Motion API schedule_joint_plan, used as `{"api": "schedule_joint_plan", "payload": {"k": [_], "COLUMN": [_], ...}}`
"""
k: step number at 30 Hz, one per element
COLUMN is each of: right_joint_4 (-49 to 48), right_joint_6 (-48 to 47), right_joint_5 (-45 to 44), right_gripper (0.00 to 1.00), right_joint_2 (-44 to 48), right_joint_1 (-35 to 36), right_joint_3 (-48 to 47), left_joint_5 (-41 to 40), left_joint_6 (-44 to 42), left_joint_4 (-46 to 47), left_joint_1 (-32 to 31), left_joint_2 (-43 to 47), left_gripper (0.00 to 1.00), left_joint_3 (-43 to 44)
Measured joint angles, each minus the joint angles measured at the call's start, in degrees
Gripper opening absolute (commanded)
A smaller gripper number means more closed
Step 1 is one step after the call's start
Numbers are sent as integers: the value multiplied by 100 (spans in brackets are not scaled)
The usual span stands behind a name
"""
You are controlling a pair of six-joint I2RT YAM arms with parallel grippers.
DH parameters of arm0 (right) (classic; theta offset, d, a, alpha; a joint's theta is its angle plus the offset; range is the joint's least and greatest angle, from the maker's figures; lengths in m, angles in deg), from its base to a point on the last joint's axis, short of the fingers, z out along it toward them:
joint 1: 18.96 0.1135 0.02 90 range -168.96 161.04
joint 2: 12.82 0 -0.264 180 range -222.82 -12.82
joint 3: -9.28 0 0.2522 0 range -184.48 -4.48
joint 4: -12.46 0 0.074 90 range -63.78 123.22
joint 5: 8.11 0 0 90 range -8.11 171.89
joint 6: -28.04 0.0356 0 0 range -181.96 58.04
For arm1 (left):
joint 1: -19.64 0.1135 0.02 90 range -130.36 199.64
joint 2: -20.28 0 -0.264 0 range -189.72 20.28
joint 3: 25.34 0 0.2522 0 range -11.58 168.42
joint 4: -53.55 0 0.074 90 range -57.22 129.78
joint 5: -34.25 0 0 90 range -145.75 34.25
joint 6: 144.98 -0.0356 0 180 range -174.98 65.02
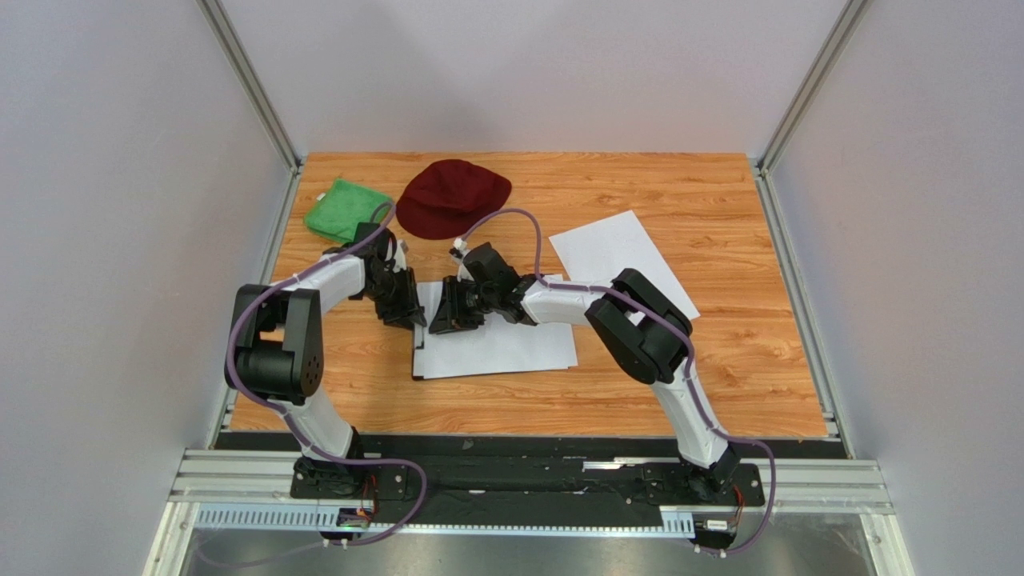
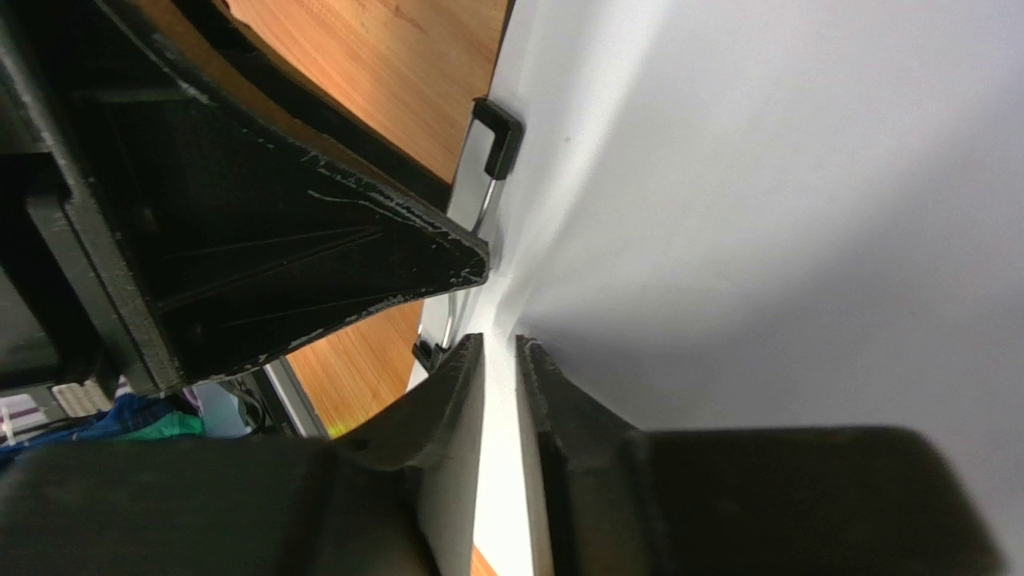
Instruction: Put the files into the folder
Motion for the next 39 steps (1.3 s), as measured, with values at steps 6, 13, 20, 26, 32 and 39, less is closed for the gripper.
{"api": "schedule_joint_plan", "payload": {"k": [6,13,20,26,32,39], "right_joint_4": [697,2120,3346,4004,4129,4109], "right_joint_6": [-146,-890,-2059,-2605,-2782,-2813], "right_joint_5": [160,-297,-1714,-2487,-2651,-2667], "right_gripper": [49,80,89,91,91,91], "right_joint_2": [341,1650,2702,2717,2629,2511], "right_joint_1": [-11,-400,-1429,-1539,-1526,-1445], "right_joint_3": [-81,-59,365,614,804,879], "left_joint_5": [35,94,96,131,144,188], "left_joint_6": [39,42,39,39,39,39], "left_joint_4": [-2,2,2,2,2,4], "left_joint_1": [-26,-26,-26,-26,-26,-26], "left_joint_2": [-7,-15,-15,-17,-17,-17], "left_gripper": [0,0,0,0,0,0], "left_joint_3": [2,2,2,2,2,2]}}
